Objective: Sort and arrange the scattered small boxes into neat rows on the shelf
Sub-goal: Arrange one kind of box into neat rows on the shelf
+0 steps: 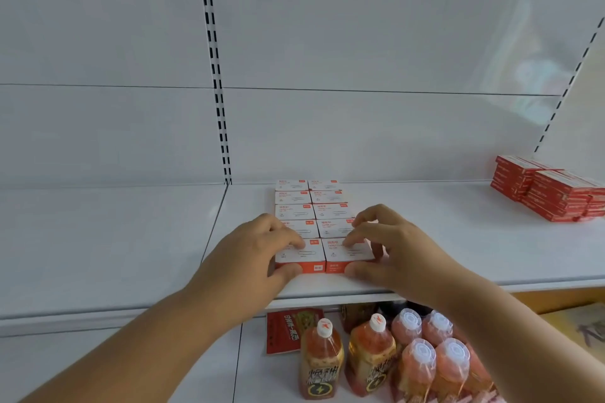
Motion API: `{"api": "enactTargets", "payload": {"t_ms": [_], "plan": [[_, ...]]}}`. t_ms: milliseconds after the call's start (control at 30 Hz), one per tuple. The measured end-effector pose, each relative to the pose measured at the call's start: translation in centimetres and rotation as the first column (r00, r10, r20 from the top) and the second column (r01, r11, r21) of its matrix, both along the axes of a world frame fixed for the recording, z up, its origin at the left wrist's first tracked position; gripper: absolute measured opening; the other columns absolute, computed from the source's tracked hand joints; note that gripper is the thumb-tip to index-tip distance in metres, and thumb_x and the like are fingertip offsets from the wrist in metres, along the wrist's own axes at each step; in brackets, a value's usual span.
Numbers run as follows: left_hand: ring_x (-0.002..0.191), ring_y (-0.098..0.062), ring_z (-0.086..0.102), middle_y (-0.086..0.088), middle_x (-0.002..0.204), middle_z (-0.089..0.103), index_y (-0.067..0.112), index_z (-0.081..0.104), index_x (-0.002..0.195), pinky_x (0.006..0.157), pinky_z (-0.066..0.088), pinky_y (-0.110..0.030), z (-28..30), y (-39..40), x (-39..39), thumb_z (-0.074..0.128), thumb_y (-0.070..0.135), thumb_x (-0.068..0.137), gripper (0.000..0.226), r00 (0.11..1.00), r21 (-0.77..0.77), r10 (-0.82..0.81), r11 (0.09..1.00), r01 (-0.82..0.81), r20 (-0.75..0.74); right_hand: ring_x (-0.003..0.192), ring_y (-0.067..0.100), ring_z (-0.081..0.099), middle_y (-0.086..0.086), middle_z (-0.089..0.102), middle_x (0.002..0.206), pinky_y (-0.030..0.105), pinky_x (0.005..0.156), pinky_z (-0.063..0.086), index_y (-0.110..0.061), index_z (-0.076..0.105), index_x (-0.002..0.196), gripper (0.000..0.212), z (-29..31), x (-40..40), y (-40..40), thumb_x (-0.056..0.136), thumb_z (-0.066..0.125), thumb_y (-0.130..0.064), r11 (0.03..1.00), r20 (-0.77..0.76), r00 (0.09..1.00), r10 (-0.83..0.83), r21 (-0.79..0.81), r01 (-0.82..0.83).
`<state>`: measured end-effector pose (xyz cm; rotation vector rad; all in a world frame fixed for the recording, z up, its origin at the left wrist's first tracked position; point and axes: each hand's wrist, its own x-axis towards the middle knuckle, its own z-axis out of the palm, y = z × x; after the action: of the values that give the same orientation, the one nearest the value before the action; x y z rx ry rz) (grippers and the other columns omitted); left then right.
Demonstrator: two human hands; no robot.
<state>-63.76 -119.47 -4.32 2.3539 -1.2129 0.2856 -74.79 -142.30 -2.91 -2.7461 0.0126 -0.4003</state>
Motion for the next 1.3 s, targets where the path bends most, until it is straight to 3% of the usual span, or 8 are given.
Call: {"api": "enactTargets", "payload": {"t_ms": [133,467,633,700,867,1033,1167,1300], "plan": [[0.094,0.0,0.05,0.023,0.113,0.049,0.036,0.065,0.118,0.076,0.036,-0.005,-0.4,-0.2,0.1,0.069,0.041,0.087,0.032,1.0,-0.045,-0.009,0.999,0.008,-0.028,0.092,-0.003,0.052,-0.023,0.045,0.115,0.005,0.072,0.039,-0.036,0.067,0.109,0.031,-0.6,0.1,0.2,0.082,0.07,-0.048,1.0,0.025,1.0,-0.006,0.003,0.005],[0.102,-0.005,0.055,0.019,0.114,0.053,0.033,0.068,0.116,0.083,0.045,-0.012,-0.2,-0.2,-0.3,0.071,0.036,0.087,0.029,0.997,-0.072,0.013,0.997,-0.018,-0.07,0.1,0.004,0.052,-0.016,0.049,0.118,0.011,0.083,0.044,-0.031,0.068,0.109,0.029,-0.5,0.1,0.6,0.083,0.07,-0.045,1.0,0.025,1.0,0.002,0.026,-0.003],[0.09,-0.005,0.059,0.02,0.11,0.047,0.035,0.059,0.114,0.072,0.044,-0.009,0.2,-0.1,-0.8,0.068,0.04,0.088,0.029,0.993,-0.089,0.039,0.995,-0.049,-0.112,0.091,0.004,0.055,-0.019,0.045,0.118,0.01,0.075,0.044,-0.031,0.063,0.113,0.033,-0.4,-0.1,0.7,0.085,0.066,-0.048,0.998,0.021,0.999,-0.027,0.053,0.025],[0.075,-0.004,0.055,0.017,0.097,0.049,0.031,0.049,0.101,0.06,0.038,-0.013,1.0,-0.2,-1.0,0.057,0.044,0.093,0.017,0.973,-0.109,0.174,0.975,-0.192,-0.151,0.078,0.004,0.056,-0.017,0.05,0.11,0.014,0.064,0.043,-0.029,0.058,0.107,0.029,0.1,0.0,0.9,0.09,0.053,-0.052,0.987,0.045,0.992,-0.121,0.112,0.116],[0.068,-0.013,0.057,0.002,0.073,0.06,0.019,0.054,0.076,0.059,0.043,-0.03,2.5,-1.5,0.9,0.03,0.049,0.102,0.046,0.903,0.289,0.425,0.874,-0.391,-0.063,0.058,0.013,0.046,0.0,0.05,0.067,0.027,0.052,0.035,-0.016,0.045,0.069,0.048,2.1,2.2,1.0,0.102,0.028,-0.048,0.909,-0.185,0.891,-0.416,-0.064,0.411],[0.074,-0.015,0.057,0.003,0.076,0.059,0.021,0.055,0.079,0.065,0.043,-0.03,2.2,-2.7,2.0,0.032,0.044,0.102,0.04,0.903,0.36,0.423,0.856,-0.371,-0.072,0.068,0.014,0.055,0.0,0.055,0.075,0.027,0.059,0.043,-0.016,0.052,0.082,0.044,1.8,4.2,1.5,0.102,0.025,-0.044,0.884,-0.309,0.834,-0.458,-0.256,0.391],[0.072,-0.014,0.057,0.004,0.076,0.059,0.021,0.054,0.079,0.062,0.041,-0.029,1.6,-3.1,2.2,0.033,0.04,0.102,0.037,0.905,0.345,0.417,0.865,-0.365,-0.087,0.067,0.014,0.055,-0.001,0.056,0.074,0.028,0.058,0.042,-0.018,0.052,0.076,0.046,1.1,4.5,1.1,0.102,0.025,-0.045,0.878,-0.306,0.824,-0.477,-0.194,0.437],[0.066,-0.011,0.05,0.006,0.072,0.052,0.021,0.051,0.08,0.056,0.035,-0.028,1.3,-3.2,2.1,0.031,0.035,0.103,0.034,0.913,0.324,0.406,0.87,-0.371,-0.045,0.084,0.018,0.061,0.0,0.059,0.085,0.032,0.075,0.054,-0.017,0.05,0.09,0.031,0.9,4.3,1.6,0.103,0.029,-0.036,0.869,-0.296,0.824,-0.483,-0.273,0.412]]}}
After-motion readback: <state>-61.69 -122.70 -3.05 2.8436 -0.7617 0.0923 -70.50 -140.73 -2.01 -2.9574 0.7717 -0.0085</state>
